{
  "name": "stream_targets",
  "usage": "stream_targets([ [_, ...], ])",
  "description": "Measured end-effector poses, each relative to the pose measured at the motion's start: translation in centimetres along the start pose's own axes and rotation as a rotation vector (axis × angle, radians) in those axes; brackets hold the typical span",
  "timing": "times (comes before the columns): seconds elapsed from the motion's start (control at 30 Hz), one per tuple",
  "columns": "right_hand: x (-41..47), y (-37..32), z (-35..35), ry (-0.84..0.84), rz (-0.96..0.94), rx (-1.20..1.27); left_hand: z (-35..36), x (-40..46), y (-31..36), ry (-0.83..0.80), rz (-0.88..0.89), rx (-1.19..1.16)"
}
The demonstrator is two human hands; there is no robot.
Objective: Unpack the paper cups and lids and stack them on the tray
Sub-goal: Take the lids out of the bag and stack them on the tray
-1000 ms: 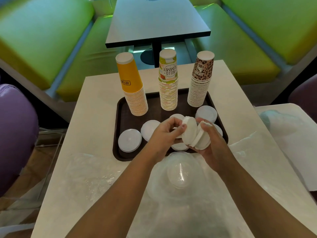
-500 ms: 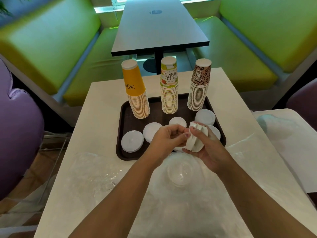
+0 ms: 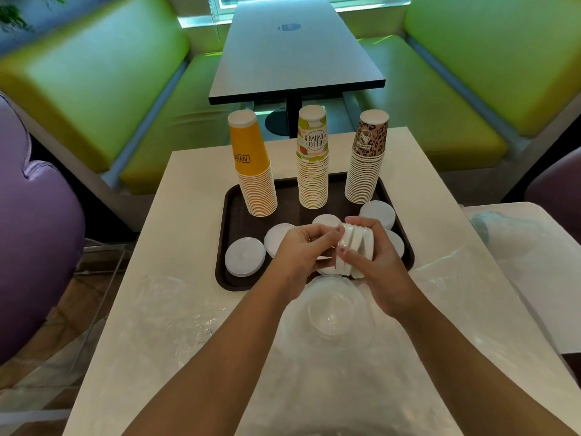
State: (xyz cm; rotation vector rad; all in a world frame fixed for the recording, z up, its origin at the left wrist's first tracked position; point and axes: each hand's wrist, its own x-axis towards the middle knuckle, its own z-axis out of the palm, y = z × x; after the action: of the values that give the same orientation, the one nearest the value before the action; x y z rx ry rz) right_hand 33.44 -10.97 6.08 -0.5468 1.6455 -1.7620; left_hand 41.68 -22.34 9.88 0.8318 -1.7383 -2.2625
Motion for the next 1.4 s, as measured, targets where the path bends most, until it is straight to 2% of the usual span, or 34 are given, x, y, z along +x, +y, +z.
stream_targets([
  [0.13,0.0,0.3,0.3,0.029,-0.059,-0.103,-0.1,0.1,0.4,-0.026,-0.055,-0.017],
  [0.27,-0.1,0.2,0.4,0.002,-0.067,-0.046,0.2,0.2,0.2,-0.067,-0.199,-0.200],
  [0.4,0.1,0.4,0.2,0.039,-0.005,0.066,0.4,0.8,-0.1,0.025,-0.205,-0.245],
  [0.47,0.2,0.5,0.1,0.044,0.036,0.133,0.3,1.3,-0.4,0.120,-0.114,-0.052],
  [0.6,0.4,0.3,0.0,0.039,0.106,0.254,-0.3,1.4,-1.1,0.140,0.311,0.501],
  [0.67,0.7,0.2,0.0,0.057,0.125,0.269,-0.1,1.1,-1.2,0.128,0.420,0.611],
  [0.8,1.0,-0.2,0.3,0.068,0.165,0.316,0.6,0.8,-1.7,0.184,0.514,0.673],
  [0.9,1.2,-0.4,0.6,0.088,0.178,0.296,0.7,0.7,-1.7,0.181,0.519,0.672],
  [1.1,1.7,0.1,0.5,0.117,0.273,0.388,0.5,0.8,-1.9,0.041,0.444,0.663],
  [1.23,2.4,0.1,0.3,0.126,0.323,0.327,0.3,1.2,-2.1,-0.009,0.389,0.716],
  [1.4,3.0,0.5,-0.1,0.103,0.355,0.370,-0.7,2.6,-1.8,-0.063,0.336,0.588],
])
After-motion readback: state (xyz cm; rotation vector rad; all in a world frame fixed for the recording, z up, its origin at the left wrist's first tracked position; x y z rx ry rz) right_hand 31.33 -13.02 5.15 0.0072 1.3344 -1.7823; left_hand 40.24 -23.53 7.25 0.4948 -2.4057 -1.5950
